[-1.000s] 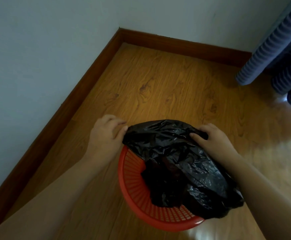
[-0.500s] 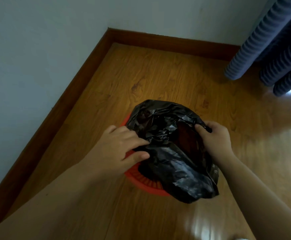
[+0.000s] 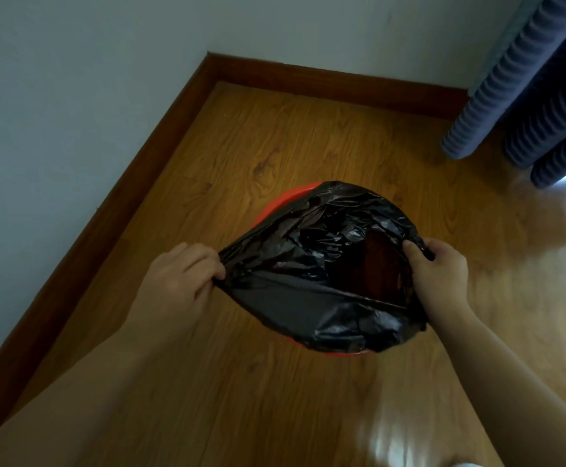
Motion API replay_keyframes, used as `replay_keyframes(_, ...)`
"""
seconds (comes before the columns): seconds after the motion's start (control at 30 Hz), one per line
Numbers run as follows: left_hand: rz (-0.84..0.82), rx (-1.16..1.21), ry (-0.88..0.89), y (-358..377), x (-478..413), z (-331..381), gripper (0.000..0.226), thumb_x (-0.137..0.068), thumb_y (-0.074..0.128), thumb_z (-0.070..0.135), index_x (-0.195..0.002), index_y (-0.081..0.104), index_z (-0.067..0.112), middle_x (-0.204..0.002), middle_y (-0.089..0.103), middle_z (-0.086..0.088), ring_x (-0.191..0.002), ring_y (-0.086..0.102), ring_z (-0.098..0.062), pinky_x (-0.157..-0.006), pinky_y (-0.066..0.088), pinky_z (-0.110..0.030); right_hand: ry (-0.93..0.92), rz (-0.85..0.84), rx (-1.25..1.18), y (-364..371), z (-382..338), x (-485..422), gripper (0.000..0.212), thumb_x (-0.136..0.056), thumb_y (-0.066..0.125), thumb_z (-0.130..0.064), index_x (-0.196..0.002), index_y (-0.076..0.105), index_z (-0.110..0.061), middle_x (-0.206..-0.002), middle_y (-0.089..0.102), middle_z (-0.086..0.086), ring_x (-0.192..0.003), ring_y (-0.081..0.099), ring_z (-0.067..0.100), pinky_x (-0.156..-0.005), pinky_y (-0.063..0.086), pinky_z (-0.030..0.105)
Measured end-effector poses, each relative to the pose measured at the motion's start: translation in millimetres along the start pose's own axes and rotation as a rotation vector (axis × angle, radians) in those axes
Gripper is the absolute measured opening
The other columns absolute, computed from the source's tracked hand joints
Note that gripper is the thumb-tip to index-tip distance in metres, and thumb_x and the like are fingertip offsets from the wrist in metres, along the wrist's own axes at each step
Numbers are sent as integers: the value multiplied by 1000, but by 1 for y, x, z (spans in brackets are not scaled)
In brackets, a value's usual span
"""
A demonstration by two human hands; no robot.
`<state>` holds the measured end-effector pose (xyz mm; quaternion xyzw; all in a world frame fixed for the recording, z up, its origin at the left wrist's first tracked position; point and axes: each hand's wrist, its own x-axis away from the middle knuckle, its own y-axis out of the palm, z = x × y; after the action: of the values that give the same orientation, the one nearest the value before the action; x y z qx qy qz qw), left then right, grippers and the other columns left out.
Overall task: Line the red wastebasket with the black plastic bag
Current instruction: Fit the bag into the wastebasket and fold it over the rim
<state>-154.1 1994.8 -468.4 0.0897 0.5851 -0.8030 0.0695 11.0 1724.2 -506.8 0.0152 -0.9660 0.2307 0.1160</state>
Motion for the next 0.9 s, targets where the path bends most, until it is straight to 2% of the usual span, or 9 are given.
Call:
replay_keyframes(0.13, -27, -41, -40, 8, 5, -11, 21, -79, 52, -14, -73, 65, 2, -80, 66, -15, -70, 63, -29, -58, 49, -38, -5, 15, -11, 0, 0, 0, 18, -90, 54, -25, -97, 63, -10, -76, 62, -5, -73, 60, 10, -53, 44, 22)
replay_keyframes(0.23, -111, 157, -251, 12, 6, -7, 27, -79, 52, -19, -77, 64, 5, -94, 65, -8, -86, 62, -20, -73, 39, -13, -28, 20, 3, 3, -2, 3, 17, -90, 54, -25, -95, 63, -11, -78, 63, -4, -75, 61, 13, -55, 44, 23)
replay_keyframes(0.33, -108, 472, -573, 16, 5, 8, 23, -92, 49, 13, -75, 62, 22, -97, 62, 9, -83, 55, 6, -66, 35, -1, -41, -17, 68, 0, -5, 8, 13, -88, 56, -30, -90, 60, -18, -87, 63, 0, -82, 60, 16, -60, 48, 27)
replay_keyframes(0.43, -144, 550, -687, 13, -2, 25, 41, -78, 43, 63, -85, 57, 25, -80, 58, 9, -69, 53, -3, -58, 37, -10, -148, 3, 298, -6, -8, 25, 51, -83, 60, -36, -126, 45, -14, -126, 46, 12, -116, 44, 27, -96, 42, 43)
replay_keyframes(0.5, -273, 480, -644, 9, -3, 37, 70, -61, 39, 78, -107, 45, 25, -95, 52, 13, -83, 51, -4, -65, 38, -12, -439, 22, 408, -12, -16, 42, 61, -81, 60, -36, -132, 39, -13, -134, 37, 14, -126, 31, 27, -104, 29, 45)
replay_keyframes(0.57, -372, 271, -533, 9, -1, 44, 92, -60, 36, 82, -132, 30, 24, -131, 44, 1, -118, 43, -16, -90, 39, -25, -649, -162, 412, -15, -22, 59, 53, -81, 55, -40, -126, 48, -14, -131, 42, 9, -125, 33, 21, -103, 30, 44)
replay_keyframes(0.63, -334, 79, -447, 8, 2, 50, 97, -66, 30, 85, -140, 22, 22, -151, 19, -8, -137, 15, -22, -110, 18, -41, -699, -381, 426, -14, -22, 71, 51, -80, 52, -46, -120, 55, -15, -126, 47, 3, -122, 39, 16, -104, 33, 49)
replay_keyframes(0.77, -212, 38, -32, 7, 5, 60, 67, -81, 39, 60, -121, 56, 10, -136, 45, -18, -131, 31, -33, -104, 21, -50, -757, -594, 457, -15, -9, 85, 52, -76, 59, -52, -115, 59, -17, -121, 52, 1, -120, 43, 13, -109, 23, 46)
replay_keyframes(0.9, -285, 230, 56, 10, 9, 66, 55, -82, 46, 54, -114, 61, 12, -116, 60, -3, -115, 43, -13, -99, 32, -30, -852, -631, 492, -19, -5, 86, 38, -76, 65, -37, -105, 64, -12, -103, 58, 4, -95, 54, 15, -85, 47, 33)
